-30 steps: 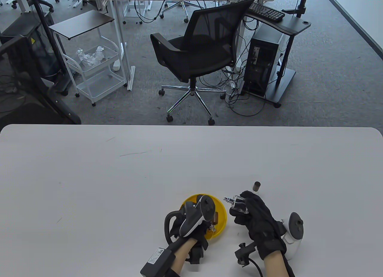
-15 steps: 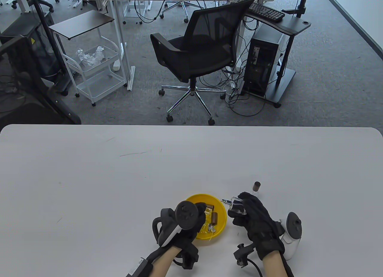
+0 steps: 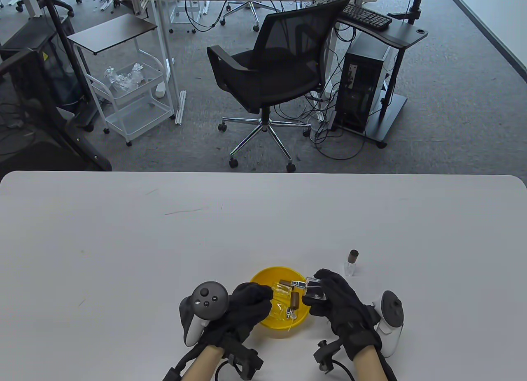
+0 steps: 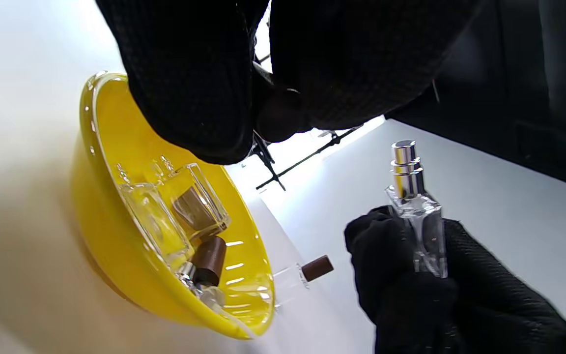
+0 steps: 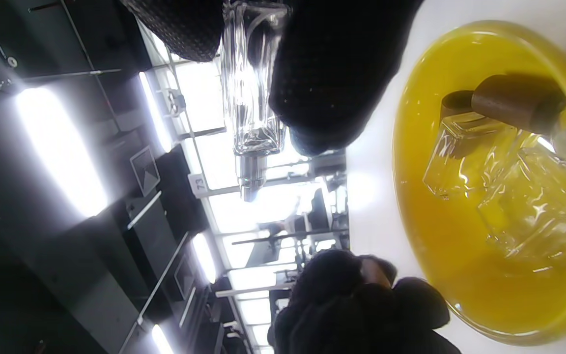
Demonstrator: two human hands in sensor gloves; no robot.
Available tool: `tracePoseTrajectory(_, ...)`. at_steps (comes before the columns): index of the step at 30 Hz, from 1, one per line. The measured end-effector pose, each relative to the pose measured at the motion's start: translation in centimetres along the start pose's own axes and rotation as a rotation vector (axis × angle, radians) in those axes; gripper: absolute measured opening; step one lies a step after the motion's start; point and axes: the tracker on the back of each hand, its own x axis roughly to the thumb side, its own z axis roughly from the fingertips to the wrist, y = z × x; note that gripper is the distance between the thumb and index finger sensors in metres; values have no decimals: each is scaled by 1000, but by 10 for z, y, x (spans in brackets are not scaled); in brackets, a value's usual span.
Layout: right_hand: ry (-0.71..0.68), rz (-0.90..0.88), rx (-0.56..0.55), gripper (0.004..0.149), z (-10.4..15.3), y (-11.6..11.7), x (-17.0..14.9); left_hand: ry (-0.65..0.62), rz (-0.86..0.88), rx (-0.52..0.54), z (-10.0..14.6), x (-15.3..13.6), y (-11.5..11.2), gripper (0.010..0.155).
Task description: Assemble perfume bottles from components
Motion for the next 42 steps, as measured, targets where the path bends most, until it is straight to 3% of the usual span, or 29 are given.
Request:
tracePoseTrajectory(3,5,14,15,48,0,4,-2,-18,99,-30,2,-1,3,52)
tracePoseTrajectory(13,16,37,52,48,0,13,-6,-70,252,-63,5,3,6,40)
tracePoseTrajectory(22,11,54,58,47,-1,15,-8,-117,393,-135,3,-3,4,51)
tracePoseTrajectory(30,-1,57,110,47,-1,21,-8,-109,394,-143,4,-4,1,55)
tracePoseTrajectory(37,1,77,219,47,-1,36,-7,-98,374,-109,5,-4,-1,52)
tracePoseTrajectory(42,4,84,234,48,0,44,-9,-38,241,95,13,-2,5,50)
